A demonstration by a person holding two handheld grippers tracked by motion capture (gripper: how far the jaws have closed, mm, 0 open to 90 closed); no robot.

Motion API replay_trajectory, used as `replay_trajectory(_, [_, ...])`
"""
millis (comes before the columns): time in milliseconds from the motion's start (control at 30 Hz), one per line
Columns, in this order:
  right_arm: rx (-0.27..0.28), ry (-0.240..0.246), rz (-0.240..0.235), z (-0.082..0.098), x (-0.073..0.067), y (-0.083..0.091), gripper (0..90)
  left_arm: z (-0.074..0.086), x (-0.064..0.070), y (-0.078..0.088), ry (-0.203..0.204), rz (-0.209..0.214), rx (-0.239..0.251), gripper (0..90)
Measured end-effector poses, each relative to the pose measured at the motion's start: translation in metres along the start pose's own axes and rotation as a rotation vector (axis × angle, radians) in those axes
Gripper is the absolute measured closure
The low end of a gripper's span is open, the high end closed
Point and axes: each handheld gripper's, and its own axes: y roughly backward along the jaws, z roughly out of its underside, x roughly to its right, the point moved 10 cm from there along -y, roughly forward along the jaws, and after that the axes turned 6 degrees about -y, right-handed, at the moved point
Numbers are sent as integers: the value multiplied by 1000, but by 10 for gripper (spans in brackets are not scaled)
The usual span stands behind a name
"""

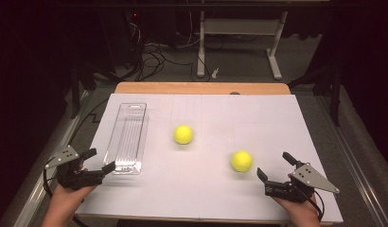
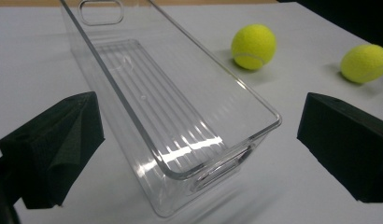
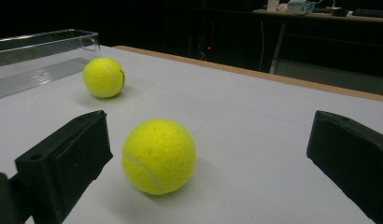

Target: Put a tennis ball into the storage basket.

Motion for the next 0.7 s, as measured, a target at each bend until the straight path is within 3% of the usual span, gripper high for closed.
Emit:
replay_trajectory(33, [1,0,-1,0,0,0,4,3,-5,-1,-9,-32,-26,16])
replay_trajectory(133, [1,1,0,0,0,0,3,5,-8,-2,0,-46,-43,13])
replay_trajectory(267, [0,1,0,0,0,0,4,10,-12,-3,-16,-72,-75,5])
replay_trajectory(700, [1,3,0,0,0,0,3,37,-23,-9,-38,-150,-245,3])
